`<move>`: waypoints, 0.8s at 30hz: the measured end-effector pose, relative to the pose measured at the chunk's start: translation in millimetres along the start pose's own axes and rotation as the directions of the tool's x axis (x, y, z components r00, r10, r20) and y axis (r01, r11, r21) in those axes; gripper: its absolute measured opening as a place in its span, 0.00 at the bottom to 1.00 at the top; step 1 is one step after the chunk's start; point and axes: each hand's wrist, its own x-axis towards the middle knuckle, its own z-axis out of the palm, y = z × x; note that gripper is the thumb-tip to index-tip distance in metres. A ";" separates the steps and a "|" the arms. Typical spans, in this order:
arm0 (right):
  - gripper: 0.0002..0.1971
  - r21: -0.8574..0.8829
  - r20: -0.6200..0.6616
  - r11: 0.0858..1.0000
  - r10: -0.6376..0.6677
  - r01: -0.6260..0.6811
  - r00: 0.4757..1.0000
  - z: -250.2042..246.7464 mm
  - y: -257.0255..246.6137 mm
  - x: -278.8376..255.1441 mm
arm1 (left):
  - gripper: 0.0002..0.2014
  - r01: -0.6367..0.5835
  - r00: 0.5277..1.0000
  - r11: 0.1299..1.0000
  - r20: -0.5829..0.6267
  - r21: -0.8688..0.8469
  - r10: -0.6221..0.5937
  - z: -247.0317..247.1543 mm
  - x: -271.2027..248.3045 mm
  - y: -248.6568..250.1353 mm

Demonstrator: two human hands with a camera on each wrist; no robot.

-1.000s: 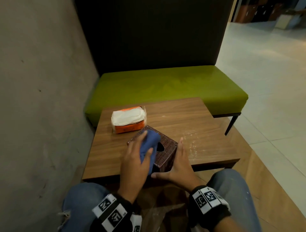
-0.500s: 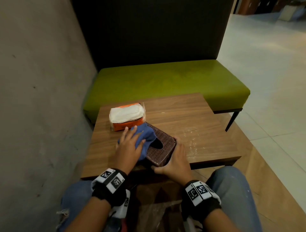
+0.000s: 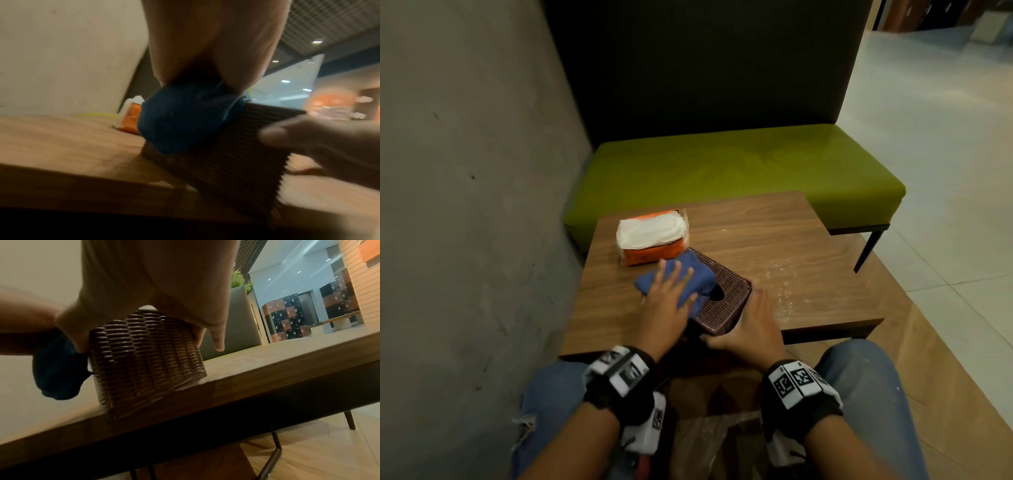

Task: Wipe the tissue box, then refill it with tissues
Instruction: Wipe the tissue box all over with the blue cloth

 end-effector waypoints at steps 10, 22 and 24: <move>0.67 -0.093 0.042 0.996 0.018 -0.014 0.999 -6.4 -4.9 -2.2 | 0.17 -0.178 0.979 0.979 -0.121 -0.098 0.166 -9.2 -12.3 -9.7; 0.67 -0.111 0.039 0.994 0.024 -0.020 0.999 -8.9 -6.1 -3.2 | 0.24 0.105 0.987 0.979 -0.139 0.175 -0.081 -6.5 8.2 -12.8; 0.67 -0.145 0.058 0.989 0.025 -0.017 0.998 -8.4 -5.0 0.5 | 0.23 0.116 0.988 0.969 -0.124 0.218 -0.090 0.9 -2.3 2.1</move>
